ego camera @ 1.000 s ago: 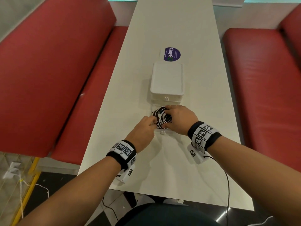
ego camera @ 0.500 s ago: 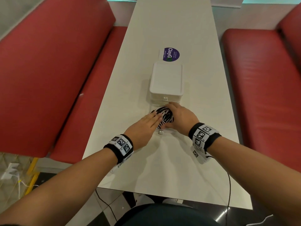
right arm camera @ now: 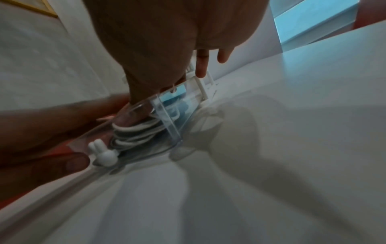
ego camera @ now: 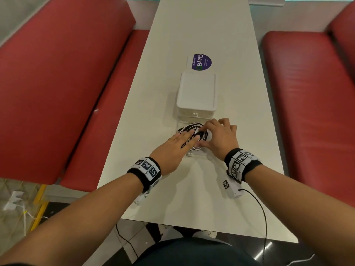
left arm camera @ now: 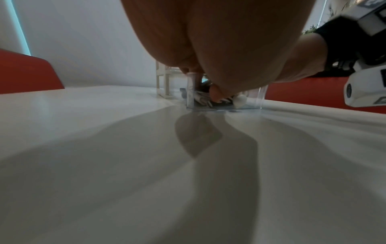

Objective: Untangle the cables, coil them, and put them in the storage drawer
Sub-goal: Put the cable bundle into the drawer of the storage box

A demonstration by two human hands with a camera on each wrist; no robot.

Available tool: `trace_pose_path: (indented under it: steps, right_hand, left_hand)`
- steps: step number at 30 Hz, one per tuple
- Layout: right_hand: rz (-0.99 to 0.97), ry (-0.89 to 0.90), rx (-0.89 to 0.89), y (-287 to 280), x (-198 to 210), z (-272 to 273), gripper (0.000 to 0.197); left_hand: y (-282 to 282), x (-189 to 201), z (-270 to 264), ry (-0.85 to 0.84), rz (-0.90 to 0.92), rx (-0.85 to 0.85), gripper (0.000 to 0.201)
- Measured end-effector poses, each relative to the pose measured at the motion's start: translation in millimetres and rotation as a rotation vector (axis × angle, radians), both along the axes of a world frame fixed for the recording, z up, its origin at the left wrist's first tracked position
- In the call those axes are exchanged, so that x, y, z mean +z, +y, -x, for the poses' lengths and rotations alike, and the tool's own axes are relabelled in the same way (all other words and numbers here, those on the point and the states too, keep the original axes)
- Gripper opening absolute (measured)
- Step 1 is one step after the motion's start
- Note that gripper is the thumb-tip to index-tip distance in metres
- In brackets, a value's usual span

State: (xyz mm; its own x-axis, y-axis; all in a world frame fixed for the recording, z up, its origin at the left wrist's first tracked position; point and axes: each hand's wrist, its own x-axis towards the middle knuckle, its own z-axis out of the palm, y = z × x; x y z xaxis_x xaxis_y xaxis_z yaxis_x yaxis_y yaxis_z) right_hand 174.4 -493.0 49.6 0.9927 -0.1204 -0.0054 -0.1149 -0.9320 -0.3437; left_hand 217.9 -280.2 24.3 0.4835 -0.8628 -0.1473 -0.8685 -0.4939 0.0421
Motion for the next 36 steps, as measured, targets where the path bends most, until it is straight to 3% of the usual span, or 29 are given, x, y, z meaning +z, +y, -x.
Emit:
trace_pose_path:
  steps: [2,5,8,11,13,16,18,22,28,36]
  right_hand:
    - [0.001,0.001,0.000,2,-1,-5,0.056]
    - [-0.060,0.039,0.050,1,-1,-7,0.067]
    - [-0.253,0.020,0.106,1,6,0,0.055]
    - [-0.269,-0.240,0.091,-3,25,7,0.028]
    - [-0.224,-0.352,0.079,-11,44,-7,0.031]
    - [-0.181,-0.183,0.101,-21,60,-35,0.053]
    - [-0.151,-0.086,0.133,-21,56,-45,0.054]
    - [-0.126,-0.127,0.130,-16,52,-49,0.043]
    - [-0.130,-0.138,0.157,-14,47,-41,0.042]
    - [-0.133,-0.132,0.149,-14,48,-38,0.041]
  left_hand:
    - [2,0,0,-0.029,-0.019,0.000,0.091]
    - [-1,-1,0,-0.086,-0.075,-0.016,0.066]
    - [-5,-3,2,-0.099,-0.082,0.014,0.058]
    - [-6,-7,13,-0.100,-0.061,0.041,0.058]
    - [-7,-7,23,-0.096,-0.090,0.058,0.060]
    - [-9,-6,36,-0.096,-0.101,0.082,0.063]
    - [-13,-5,37,-0.079,-0.099,0.094,0.069]
    - [-22,-8,31,-0.049,-0.085,0.058,0.069]
    - [-28,-6,24,0.018,0.003,0.099,0.068]
    - [-37,-1,35,-0.013,0.083,0.151,0.083]
